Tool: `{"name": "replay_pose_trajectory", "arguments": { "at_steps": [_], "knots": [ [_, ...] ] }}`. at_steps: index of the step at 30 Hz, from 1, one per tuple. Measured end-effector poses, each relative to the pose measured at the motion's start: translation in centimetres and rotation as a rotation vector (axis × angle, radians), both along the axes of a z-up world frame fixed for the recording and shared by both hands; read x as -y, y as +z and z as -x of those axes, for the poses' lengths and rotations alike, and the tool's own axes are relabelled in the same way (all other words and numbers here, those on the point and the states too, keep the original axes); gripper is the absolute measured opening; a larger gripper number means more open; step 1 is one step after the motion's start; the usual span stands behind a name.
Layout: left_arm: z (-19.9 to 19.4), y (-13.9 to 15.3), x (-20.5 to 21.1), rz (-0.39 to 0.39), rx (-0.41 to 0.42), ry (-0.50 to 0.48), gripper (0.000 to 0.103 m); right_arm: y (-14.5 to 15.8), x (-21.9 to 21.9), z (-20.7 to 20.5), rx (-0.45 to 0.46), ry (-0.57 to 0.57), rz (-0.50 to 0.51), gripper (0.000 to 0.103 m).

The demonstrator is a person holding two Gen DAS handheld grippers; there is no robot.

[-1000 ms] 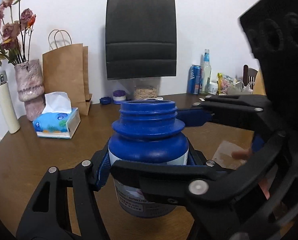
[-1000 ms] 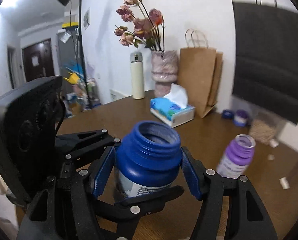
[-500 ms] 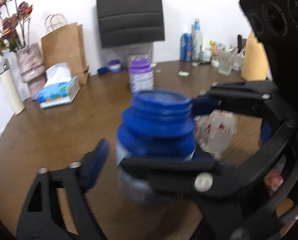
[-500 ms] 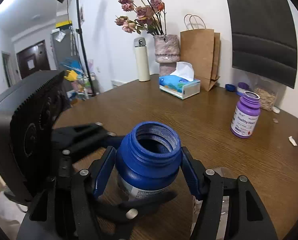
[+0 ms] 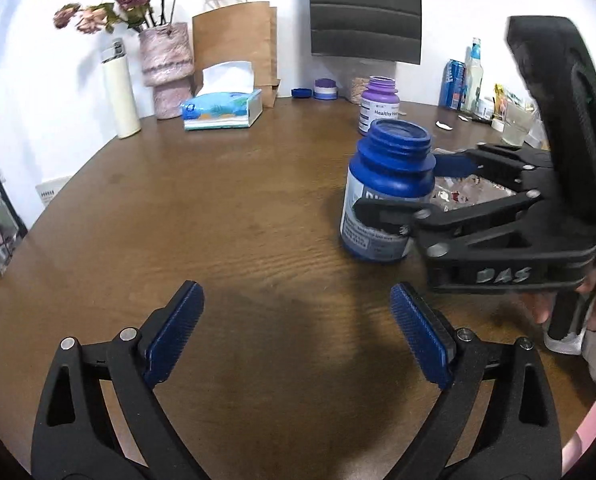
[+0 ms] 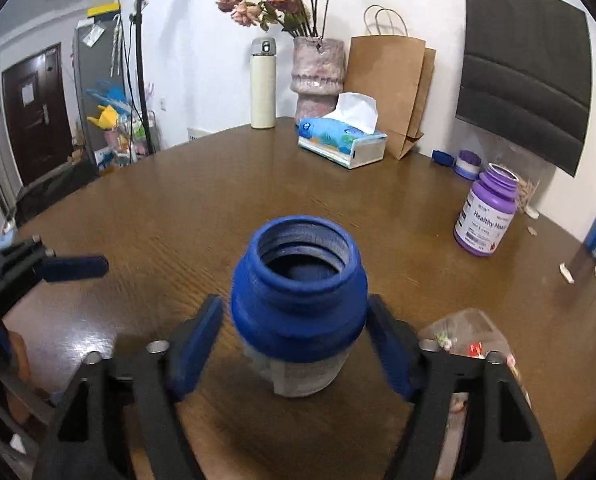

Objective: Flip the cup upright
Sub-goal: 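Rotate the jar cap-up and set it on the table with the right gripper, then open the right gripper and withdraw both tools from the jar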

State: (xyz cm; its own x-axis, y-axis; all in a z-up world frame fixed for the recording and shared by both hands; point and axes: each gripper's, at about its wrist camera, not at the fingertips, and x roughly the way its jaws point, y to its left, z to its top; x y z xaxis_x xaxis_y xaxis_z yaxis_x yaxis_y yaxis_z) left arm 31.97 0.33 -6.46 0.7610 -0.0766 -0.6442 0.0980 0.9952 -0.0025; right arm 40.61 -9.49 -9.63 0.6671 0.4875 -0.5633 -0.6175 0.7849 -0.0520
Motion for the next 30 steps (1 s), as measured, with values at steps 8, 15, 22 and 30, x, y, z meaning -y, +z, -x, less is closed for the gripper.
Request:
{"name": "replay_pose_trajectory", "arguments": {
  "at_steps": [8, 15, 22, 30],
  "knots": [
    [3.4, 3.7, -1.2, 0.020, 0.114, 0.050, 0.095, 4.6, 4.9, 6.7, 0.037, -0.102, -0.043, 0.081],
    [8.5, 6.3, -2.6, 0.014, 0.226, 0.102, 0.103, 5.6, 11.5, 12.9, 0.009, -0.294, -0.119, 0.081],
    [9.7, 7.3, -2.4, 0.009, 0.263, 0.105, 0.103, 5.8, 12.5, 15.6, 0.026, -0.321, -0.143, 0.081],
    [11.6, 8.3, -2.8, -0.002, 0.296, 0.128, 0.103, 5.5, 11.9, 15.4, -0.002, -0.315, -0.221, 0.081]
  ]
}}
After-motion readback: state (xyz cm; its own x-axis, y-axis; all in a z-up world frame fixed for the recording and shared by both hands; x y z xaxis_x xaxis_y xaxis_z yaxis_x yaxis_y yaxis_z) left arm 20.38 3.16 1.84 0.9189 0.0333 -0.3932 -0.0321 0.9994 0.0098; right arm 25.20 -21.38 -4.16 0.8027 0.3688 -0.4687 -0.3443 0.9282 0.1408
